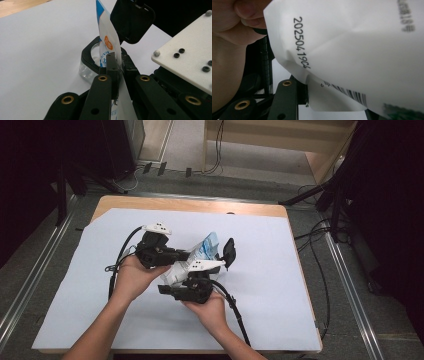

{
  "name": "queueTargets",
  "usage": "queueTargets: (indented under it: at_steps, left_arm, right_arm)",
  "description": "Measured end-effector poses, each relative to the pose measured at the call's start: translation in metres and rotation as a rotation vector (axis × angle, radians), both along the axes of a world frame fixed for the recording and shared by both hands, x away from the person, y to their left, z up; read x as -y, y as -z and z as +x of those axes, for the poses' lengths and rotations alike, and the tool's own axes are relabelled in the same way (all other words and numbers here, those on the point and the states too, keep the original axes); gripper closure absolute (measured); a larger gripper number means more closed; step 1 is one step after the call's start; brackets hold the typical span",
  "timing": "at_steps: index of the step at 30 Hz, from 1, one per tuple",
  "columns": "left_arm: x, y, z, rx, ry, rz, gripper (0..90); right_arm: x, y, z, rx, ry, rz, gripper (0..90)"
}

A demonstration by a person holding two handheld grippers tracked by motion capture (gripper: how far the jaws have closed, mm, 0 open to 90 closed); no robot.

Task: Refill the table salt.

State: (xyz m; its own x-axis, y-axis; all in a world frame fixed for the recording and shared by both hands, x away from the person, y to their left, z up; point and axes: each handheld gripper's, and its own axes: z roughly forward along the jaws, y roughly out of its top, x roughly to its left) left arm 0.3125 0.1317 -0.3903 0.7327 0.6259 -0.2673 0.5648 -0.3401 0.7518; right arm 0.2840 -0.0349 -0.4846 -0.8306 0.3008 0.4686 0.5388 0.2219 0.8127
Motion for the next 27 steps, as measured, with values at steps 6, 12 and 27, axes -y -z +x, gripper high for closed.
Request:
queueTargets:
  at_steps: [6,12,27]
  left_arm:
    - [0.0000,0.0009,0.0010,-0.013,0.000,0.003,89.4]
    - [0.0006,0.0011,0.0014,-0.007,0.002,0.004,89.5]
    - [-0.0009,0.0002,0.0015,-0.004,0.005,-0.012,89.0]
  right_arm:
    - [-0.0019,0.0006,-0.0016,0.032,0.002,-0.027,56.9]
    - [-0.0033,0.0005,-0.0032,0.074,0.010,-0.074,57.7]
    - [-0.0012,-0.0003,-0.0032,0.026,0.011,-0.014,61.3]
